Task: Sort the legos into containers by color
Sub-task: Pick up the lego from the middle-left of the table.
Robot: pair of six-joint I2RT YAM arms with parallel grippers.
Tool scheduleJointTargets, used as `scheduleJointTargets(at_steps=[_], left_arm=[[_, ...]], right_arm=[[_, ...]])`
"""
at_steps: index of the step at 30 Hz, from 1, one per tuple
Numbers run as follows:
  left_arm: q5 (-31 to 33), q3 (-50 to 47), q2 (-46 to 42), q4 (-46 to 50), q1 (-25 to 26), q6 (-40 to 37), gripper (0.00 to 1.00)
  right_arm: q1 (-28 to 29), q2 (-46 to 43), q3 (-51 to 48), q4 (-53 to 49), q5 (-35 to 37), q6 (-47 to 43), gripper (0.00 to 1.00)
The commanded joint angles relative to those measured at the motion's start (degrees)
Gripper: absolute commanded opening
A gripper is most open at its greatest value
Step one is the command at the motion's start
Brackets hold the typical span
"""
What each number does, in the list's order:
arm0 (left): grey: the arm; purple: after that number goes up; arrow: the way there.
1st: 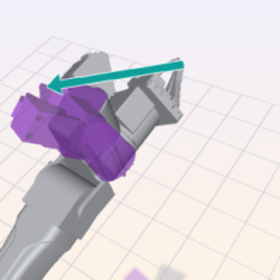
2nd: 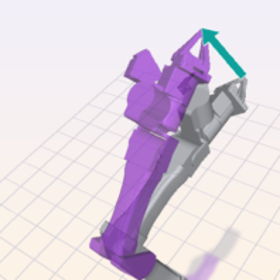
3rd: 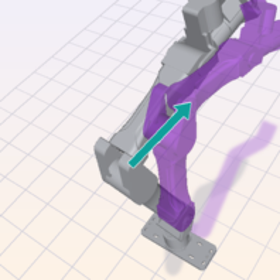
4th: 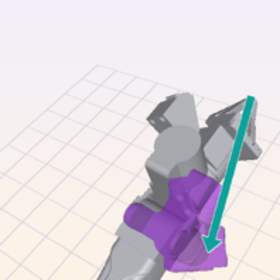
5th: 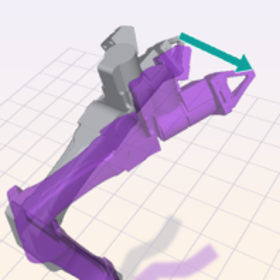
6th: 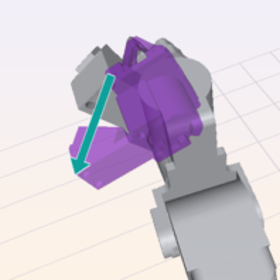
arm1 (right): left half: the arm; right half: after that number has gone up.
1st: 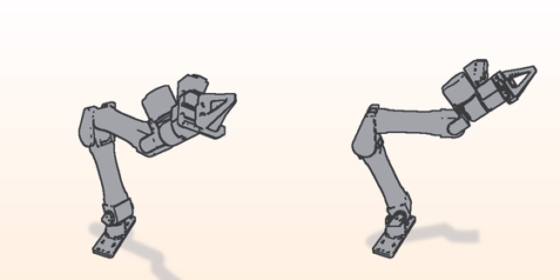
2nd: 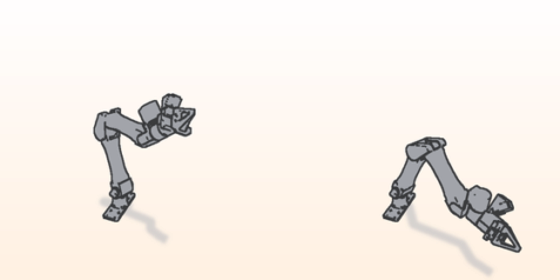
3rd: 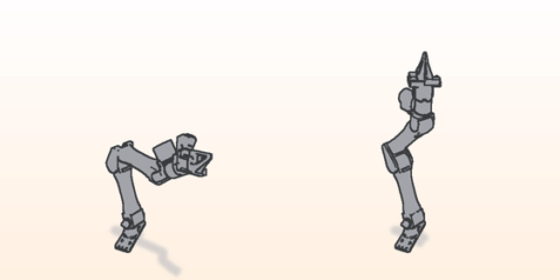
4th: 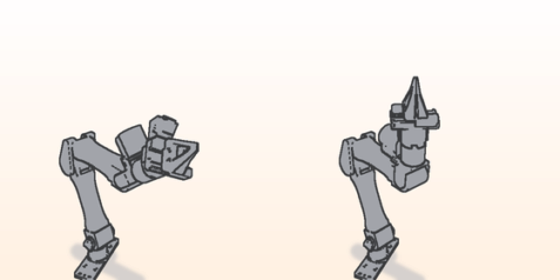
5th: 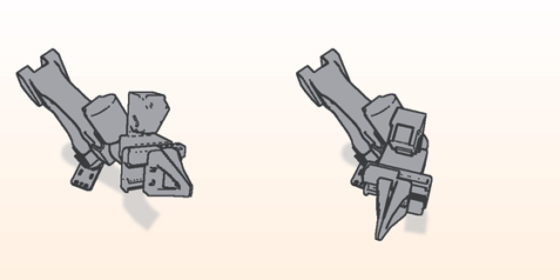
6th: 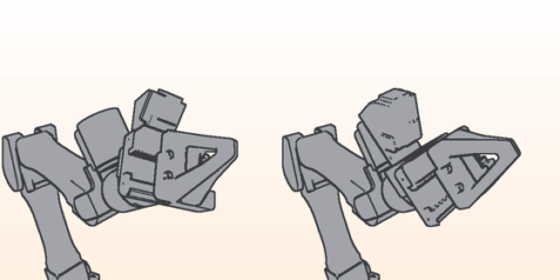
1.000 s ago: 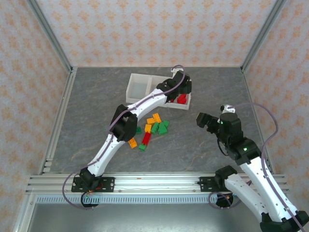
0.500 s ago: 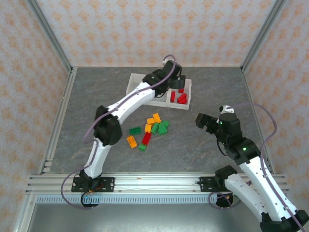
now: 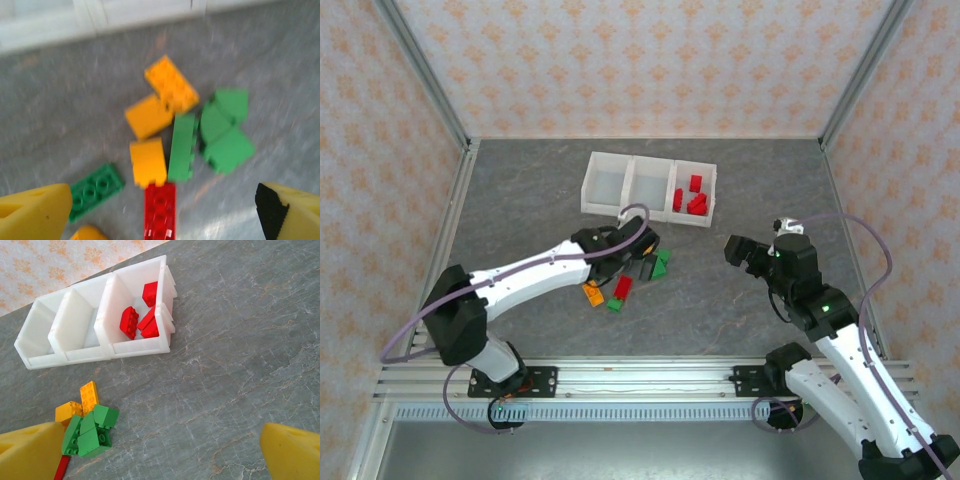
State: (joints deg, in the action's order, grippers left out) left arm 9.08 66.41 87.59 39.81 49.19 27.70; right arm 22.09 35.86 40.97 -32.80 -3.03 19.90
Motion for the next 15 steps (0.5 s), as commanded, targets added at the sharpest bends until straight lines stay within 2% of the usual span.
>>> scheduleJointTargets(at_steps=[1, 10, 15], left_arm=[[-1.08, -3.88, -3.44, 1.13, 0.72, 4.60, 0.97], [-2.36, -9.78, -4.15, 0.65, 2.49, 5.51, 0.97], [-3.90, -9.25, -0.20, 0.35, 3.06, 3.87, 0.93]], right_arm=[[0.15, -0.61, -0.89, 2.12, 0.22, -0.44, 1.00], [0.15, 1.05, -0.79, 1.87, 0.04, -0.51, 1.00], [0.15, 0.45, -0.53, 1.16, 1.17, -0.35, 1.00]])
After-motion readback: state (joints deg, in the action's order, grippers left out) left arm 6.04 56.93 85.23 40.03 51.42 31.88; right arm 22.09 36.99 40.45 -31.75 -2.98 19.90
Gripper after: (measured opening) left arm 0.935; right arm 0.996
